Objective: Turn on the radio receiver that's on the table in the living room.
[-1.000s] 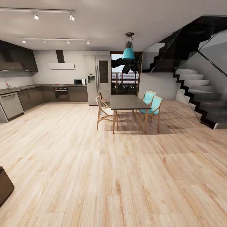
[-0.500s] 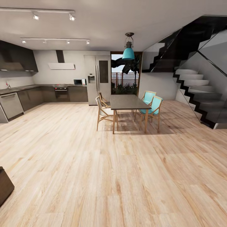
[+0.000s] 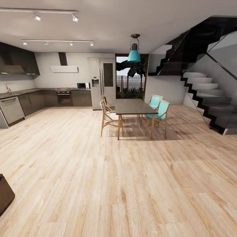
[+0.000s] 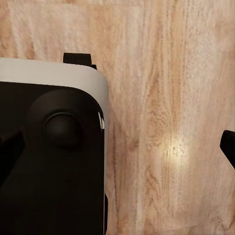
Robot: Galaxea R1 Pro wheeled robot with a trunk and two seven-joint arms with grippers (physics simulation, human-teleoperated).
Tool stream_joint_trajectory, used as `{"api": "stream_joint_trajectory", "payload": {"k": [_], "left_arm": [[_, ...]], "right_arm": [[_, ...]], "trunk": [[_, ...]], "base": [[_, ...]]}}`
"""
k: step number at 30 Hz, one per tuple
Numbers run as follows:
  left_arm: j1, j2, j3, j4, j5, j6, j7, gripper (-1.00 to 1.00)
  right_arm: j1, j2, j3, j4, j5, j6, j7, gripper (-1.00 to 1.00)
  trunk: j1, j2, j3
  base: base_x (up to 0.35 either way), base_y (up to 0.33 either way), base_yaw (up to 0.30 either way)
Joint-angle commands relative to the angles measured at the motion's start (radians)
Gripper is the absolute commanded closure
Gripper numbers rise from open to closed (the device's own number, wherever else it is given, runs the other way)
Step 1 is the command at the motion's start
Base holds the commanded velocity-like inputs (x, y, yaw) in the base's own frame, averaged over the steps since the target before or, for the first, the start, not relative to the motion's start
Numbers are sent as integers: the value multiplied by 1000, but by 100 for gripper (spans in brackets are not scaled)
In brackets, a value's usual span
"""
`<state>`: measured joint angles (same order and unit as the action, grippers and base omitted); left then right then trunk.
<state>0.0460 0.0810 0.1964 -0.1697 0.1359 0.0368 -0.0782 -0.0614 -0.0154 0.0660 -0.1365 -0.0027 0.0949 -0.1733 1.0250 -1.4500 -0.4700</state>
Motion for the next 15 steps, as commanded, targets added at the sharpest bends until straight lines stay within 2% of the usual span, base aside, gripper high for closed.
{"api": "stream_joint_trajectory", "payload": {"k": [1, 15], "left_arm": [[0, 0, 0, 0, 0, 0, 0, -100], [0, -3, 1, 0, 0, 1, 1, -100]], "right_arm": [[0, 0, 0, 0, 0, 0, 0, -100], [0, 0, 0, 0, 0, 0, 0, -100]], "trunk": [[0, 0, 0], [0, 0, 0]], "base": [[0, 0, 0], [0, 0, 0]]}}
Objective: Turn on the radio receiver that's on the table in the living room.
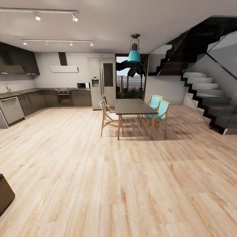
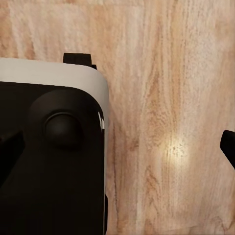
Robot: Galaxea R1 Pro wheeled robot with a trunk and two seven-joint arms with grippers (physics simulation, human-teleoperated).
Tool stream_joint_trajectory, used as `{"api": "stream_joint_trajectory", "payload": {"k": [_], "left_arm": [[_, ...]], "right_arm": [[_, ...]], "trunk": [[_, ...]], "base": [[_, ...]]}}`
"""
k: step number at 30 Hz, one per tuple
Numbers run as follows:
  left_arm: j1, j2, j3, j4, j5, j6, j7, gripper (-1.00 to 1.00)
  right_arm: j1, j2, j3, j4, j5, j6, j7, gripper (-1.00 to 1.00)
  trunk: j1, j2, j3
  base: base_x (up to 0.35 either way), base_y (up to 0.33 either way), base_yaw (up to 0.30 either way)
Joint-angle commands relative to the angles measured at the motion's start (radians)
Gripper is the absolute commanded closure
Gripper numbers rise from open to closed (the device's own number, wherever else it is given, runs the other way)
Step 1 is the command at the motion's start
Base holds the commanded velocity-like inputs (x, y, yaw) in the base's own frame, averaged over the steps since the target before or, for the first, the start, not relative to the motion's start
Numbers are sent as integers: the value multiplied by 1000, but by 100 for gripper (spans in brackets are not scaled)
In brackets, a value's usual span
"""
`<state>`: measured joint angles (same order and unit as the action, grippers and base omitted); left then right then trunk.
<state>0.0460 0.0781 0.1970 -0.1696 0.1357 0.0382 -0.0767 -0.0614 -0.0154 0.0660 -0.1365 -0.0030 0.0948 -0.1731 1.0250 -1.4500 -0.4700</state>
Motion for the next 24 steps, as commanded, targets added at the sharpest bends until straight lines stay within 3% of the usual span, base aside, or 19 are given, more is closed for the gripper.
{"api": "stream_joint_trajectory", "payload": {"k": [1, 24], "left_arm": [[0, 0, 0, 0, 0, 0, 0, -100], [0, -18, -4, -13, 5, -20, -3, -100]], "right_arm": [[0, 0, 0, 0, 0, 0, 0, -100], [0, 0, 0, 0, 0, 0, 0, -100]], "trunk": [[0, 0, 0], [0, 0, 0]], "base": [[0, 0, 0], [0, 0, 0]]}}
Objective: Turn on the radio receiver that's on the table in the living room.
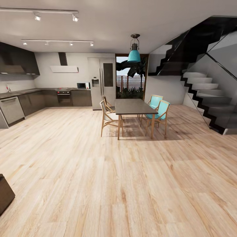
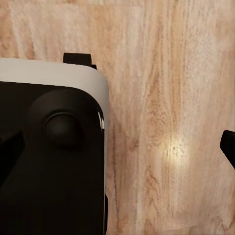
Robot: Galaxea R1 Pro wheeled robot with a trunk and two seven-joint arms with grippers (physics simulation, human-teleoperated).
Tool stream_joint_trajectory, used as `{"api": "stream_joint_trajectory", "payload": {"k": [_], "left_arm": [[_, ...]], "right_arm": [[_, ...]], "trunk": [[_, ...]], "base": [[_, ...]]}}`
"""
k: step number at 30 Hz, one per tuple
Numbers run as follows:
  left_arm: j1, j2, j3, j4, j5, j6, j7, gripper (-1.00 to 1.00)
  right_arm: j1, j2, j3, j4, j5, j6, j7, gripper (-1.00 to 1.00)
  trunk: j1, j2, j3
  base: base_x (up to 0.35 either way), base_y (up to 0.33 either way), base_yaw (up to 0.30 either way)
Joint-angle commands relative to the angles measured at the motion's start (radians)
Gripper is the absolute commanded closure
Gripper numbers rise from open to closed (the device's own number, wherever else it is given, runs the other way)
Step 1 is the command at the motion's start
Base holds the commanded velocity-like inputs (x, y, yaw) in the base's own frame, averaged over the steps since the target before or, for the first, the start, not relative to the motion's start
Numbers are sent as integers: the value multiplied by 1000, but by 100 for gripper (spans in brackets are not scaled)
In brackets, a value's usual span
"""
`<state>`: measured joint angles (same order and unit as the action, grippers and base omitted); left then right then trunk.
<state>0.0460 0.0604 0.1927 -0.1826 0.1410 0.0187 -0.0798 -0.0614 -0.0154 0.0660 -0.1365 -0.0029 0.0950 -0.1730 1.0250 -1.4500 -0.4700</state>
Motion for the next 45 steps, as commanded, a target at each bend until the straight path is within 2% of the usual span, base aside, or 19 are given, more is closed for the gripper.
{"api": "stream_joint_trajectory", "payload": {"k": [1, 3, 4, 6, 10, 12, 14, 16, 17, 18, 21, 23, 25, 30, 34, 36, 37, 41, 45], "left_arm": [[0, -1, 0, -1, 0, -16, 1, -100], [0, -3, -1, -23, 0, -94, 1, -100], [0, -14, -1, -89, 0, -151, 3, -100], [0, -37, -1, -210, 1, -173, 2, -100], [0, -89, -2, -375, -1, -171, 0, -100], [-2, -110, -13, -507, 0, -98, -2, -100], [-3, -115, -29, -611, 0, -14, -4, -100], [-4, -114, -88, -823, 0, 199, -5, -100], [-4, -113, -109, -893, 0, 266, -5, -100], [-4, -113, -121, -926, 0, 299, -5, -100], [-5, -118, -185, -1051, 0, 411, -4, -100], [-4, -114, -260, -1149, 0, 466, -3, -100], [-4, -108, -302, -1197, 0, 526, -1, -100], [-4, -113, -315, -1242, 4, 580, 1, -100], [-3, -116, -268, -1262, 7, 589, 4, -100], [-3, -118, -177, -1263, 8, 590, 5, -100], [-3, -118, -157, -1263, 8, 590, 5, -100], [-3, -119, -128, -1247, 2, 588, 6, -100], [-3, -119, -126, -1240, 2, 587, 7, -100]], "right_arm": [[0, 0, 0, 0, 0, -1, 1, -100], [0, 9, -3, -2, -4, -2, 2, -100], [0, 43, -3, -20, -4, -15, -5, -100], [-1, 74, -2, -118, 1, -74, -35, -100], [-1, 101, 3, -368, 3, -138, -125, -100], [0, 119, 6, -615, -1, -146, -160, -100], [0, 124, 7, -756, -4, -129, -168, -100], [0, 128, 21, -990, -8, 18, -172, -100], [0, 128, 38, -1066, -9, 86, -172, -100], [0, 128, 56, -1109, -9, 126, -172, -100], [0, 129, 172, -1279, -6, 295, -189, -100], [0, 129, 217, -1332, -5, 371, -251, -100], [0, 129, 228, -1347, -5, 396, -323, -100], [0, 128, 238, -1357, -5, 410, -401, -100], [0, 127, 291, -1356, -8, 413, -407, -100], [0, 127, 342, -1353, -10, 414, -407, -100], [0, 127, 355, -1351, -12, 414, -407, -100], [0, 122, 425, -1312, -51, 422, -407, -100], [0, 119, 460, -1271, -75, 432, -407, -100]], "trunk": [[0, 0, 0], [0, 0, 0], [0, 0, 0], [0, 0, 0], [0, 0, 0], [0, 0, 0], [0, 0, 0], [0, 0, 0], [0, 0, 0], [0, 0, 0], [0, 0, 0], [0, 0, 0], [0, 0, 0], [0, 0, 0], [0, 0, 0], [0, 0, 0], [0, 0, 0], [0, 0, 0], [0, 0, 0]], "base": [[0, 0, 0], [0, 0, 0], [0, 0, 0], [0, 0, 0], [0, 0, 0], [0, 0, 0], [0, 0, 0], [0, 0, 0], [0, 0, 0], [0, 0, 0], [0, 0, 0], [0, 0, 0], [0, 0, 0], [0, 0, 0], [0, 0, 0], [0, 0, 0], [0, 0, 0], [0, 0, 0], [0, 0, 0]]}}
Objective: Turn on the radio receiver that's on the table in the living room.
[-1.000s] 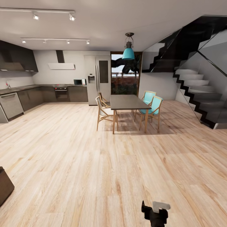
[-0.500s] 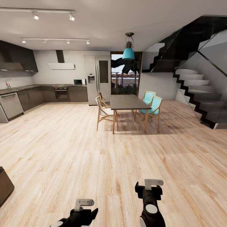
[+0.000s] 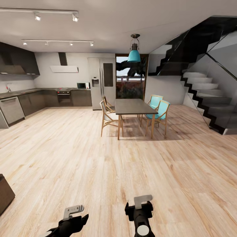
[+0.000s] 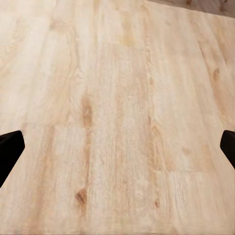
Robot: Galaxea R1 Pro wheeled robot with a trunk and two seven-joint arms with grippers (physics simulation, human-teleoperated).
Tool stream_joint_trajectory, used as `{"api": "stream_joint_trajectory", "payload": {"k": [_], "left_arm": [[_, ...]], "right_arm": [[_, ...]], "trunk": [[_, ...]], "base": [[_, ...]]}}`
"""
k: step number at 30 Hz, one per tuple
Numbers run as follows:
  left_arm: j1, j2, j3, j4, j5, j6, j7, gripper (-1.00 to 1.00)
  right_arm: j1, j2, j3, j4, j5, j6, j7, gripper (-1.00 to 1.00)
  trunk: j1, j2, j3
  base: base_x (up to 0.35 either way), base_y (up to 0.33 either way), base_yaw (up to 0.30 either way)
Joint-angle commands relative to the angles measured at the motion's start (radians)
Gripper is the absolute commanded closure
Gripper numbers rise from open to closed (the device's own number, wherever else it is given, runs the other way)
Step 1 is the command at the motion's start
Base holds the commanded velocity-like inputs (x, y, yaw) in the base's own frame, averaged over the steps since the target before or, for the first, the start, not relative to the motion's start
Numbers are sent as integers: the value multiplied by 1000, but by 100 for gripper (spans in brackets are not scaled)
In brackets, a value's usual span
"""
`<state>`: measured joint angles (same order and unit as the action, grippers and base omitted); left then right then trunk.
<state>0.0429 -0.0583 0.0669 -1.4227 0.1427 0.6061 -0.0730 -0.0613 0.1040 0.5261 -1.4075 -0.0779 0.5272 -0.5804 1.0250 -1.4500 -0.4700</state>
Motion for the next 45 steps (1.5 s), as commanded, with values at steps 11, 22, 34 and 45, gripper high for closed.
{"api": "stream_joint_trajectory", "payload": {"k": [11, 22, 34, 45], "left_arm": [[0, 0, -15, 2, 0, 2, 0, -100], [0, -1, -18, 6, 3, 0, 0, -100], [0, 2, -117, 8, 3, 1, -7, -100], [0, 2, -124, 18, 4, 0, -7, -100]], "right_arm": [[0, -8, 30, 52, 6, -9, -2, -100], [0, -9, 32, 53, -3, -9, -1, -100], [0, -9, 28, 53, -4, -9, -1, -100], [0, -9, 28, 53, -4, -7, -1, -100]], "trunk": [[0, 0, 0], [0, 0, 0], [0, 0, 0], [0, 0, 0]], "base": [[0, 0, 0], [0, 0, -4], [0, 0, -247], [0, 0, -238]]}}
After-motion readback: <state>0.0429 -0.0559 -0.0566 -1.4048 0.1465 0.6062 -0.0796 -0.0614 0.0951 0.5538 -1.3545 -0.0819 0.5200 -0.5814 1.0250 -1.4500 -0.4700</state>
